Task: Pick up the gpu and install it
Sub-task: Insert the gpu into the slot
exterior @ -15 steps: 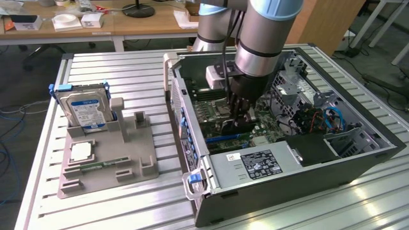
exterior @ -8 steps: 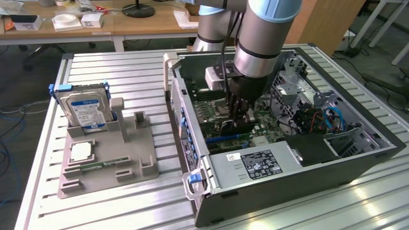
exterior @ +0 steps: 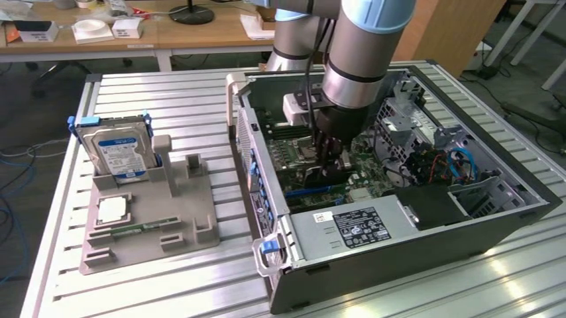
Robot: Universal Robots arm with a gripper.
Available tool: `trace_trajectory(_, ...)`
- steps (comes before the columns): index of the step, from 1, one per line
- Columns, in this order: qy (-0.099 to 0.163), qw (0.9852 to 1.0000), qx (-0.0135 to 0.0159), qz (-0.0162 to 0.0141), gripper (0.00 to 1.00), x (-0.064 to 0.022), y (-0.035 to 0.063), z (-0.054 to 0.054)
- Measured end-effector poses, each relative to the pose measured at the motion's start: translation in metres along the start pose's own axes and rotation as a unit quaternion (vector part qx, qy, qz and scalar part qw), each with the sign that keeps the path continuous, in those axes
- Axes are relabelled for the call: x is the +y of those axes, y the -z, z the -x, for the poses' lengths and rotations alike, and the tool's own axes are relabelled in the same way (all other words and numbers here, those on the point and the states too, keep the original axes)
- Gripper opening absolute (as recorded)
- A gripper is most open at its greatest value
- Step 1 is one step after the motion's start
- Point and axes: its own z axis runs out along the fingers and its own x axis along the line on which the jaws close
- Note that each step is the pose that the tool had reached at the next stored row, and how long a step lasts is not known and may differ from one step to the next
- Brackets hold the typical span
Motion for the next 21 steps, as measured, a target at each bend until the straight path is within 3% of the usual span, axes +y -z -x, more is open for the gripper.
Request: trace_trajectory(21, 0.000, 1.0000, 0.0000, 0.0000, 0.26, 0.0042, -0.0053, 0.0004)
